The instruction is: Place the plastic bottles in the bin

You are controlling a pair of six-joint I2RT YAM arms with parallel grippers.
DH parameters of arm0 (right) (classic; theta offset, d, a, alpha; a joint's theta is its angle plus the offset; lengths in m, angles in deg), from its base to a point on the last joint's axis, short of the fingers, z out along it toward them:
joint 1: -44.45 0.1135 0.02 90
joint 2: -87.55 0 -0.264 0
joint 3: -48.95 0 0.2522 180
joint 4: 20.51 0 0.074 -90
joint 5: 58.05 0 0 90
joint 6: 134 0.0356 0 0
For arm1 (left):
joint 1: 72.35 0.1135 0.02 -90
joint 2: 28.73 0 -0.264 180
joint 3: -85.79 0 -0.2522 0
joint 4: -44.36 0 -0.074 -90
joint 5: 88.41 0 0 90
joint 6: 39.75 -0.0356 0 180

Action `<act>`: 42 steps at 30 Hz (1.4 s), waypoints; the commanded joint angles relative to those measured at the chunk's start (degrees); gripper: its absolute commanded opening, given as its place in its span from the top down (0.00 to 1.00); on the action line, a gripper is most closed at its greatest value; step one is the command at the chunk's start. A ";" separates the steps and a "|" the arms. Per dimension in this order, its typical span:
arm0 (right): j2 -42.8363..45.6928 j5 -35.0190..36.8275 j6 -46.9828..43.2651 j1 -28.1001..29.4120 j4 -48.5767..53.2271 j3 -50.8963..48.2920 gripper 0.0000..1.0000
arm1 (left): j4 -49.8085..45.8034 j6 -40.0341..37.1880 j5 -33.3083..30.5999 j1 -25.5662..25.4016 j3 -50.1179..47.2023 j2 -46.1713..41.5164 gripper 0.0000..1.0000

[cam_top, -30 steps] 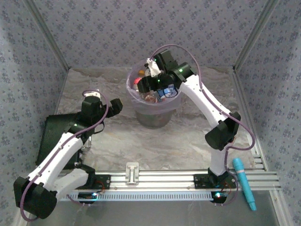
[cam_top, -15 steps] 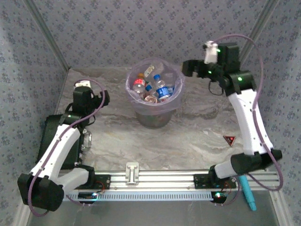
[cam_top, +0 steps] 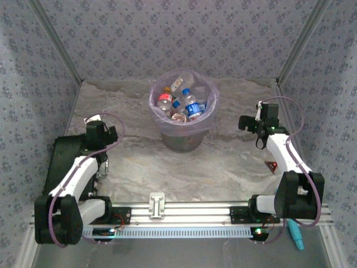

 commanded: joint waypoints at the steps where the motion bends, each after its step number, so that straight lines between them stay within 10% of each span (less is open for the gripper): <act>1: -1.84 4.70 -2.07 0.60 -18.20 -5.32 0.00 | 13.76 -4.14 0.36 0.49 -2.11 3.72 0.00; 28: -13.06 4.88 -8.10 4.09 -62.15 -26.67 0.00 | 37.04 -4.21 14.61 5.83 -5.09 20.45 0.00; 42: -11.91 2.53 -6.60 2.29 -57.04 -25.13 0.00 | 46.27 -7.52 13.22 2.98 -8.11 24.62 0.00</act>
